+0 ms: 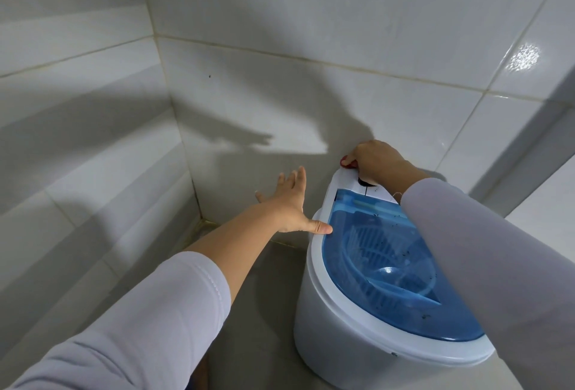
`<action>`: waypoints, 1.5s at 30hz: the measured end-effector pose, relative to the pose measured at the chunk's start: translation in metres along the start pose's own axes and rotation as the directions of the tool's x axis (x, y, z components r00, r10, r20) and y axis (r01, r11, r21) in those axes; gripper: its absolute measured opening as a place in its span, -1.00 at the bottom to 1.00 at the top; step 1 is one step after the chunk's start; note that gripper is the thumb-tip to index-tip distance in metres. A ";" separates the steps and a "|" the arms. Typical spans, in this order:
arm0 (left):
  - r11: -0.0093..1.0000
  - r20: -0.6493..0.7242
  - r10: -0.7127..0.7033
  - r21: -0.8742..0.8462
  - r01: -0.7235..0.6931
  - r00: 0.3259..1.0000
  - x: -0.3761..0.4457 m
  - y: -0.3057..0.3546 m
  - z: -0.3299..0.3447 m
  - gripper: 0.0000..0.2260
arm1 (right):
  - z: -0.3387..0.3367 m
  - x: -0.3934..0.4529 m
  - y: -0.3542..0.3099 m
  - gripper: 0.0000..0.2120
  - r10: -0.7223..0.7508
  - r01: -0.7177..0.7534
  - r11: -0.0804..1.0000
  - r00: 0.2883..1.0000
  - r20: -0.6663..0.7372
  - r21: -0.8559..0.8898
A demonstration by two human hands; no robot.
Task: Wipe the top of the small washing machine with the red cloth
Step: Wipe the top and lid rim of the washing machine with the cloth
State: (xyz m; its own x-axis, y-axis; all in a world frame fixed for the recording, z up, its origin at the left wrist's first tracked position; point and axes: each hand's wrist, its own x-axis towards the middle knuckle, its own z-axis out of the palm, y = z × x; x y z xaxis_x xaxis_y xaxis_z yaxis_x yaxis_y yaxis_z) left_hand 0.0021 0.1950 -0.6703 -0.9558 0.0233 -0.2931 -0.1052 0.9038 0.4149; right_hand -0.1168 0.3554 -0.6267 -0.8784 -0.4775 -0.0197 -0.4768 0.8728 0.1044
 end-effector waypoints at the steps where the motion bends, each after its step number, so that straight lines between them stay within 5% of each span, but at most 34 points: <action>1: 1.000 0.000 0.001 -0.004 -0.001 1.000 0.000 0.000 0.000 0.16 | 0.000 0.001 0.002 -0.61 0.009 -0.009 1.000 1.000 -0.011 -0.002; 8: 1.000 -0.001 -0.016 -0.026 0.016 1.000 -0.001 -0.001 0.001 0.16 | -0.008 -0.014 0.027 -0.72 0.121 -0.120 0.993 0.992 0.041 -0.024; 18: 1.000 -0.014 -0.014 -0.020 0.014 1.000 0.025 0.004 -0.016 0.09 | -0.033 -0.031 0.042 -0.54 0.179 -0.179 0.965 0.984 0.020 0.191; 34: 0.998 -0.104 0.007 0.064 0.000 0.995 0.053 0.030 -0.019 -0.02 | -0.016 -0.042 0.028 -0.60 -0.186 0.182 0.982 0.973 0.135 0.047; 45: 0.985 -0.119 0.003 0.172 0.017 0.993 0.054 0.035 -0.020 -0.04 | -0.018 -0.052 0.024 -0.53 -0.269 0.253 0.961 0.948 0.171 0.110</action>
State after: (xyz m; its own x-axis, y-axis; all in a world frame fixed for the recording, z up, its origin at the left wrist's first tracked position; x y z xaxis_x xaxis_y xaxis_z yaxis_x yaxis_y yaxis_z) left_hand -0.0583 0.2196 -0.6547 -0.9820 -0.0246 -0.1873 -0.0728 0.9642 0.2550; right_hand -0.0822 0.3997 -0.6049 -0.7098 -0.6703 -0.2166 -0.6842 0.7291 -0.0141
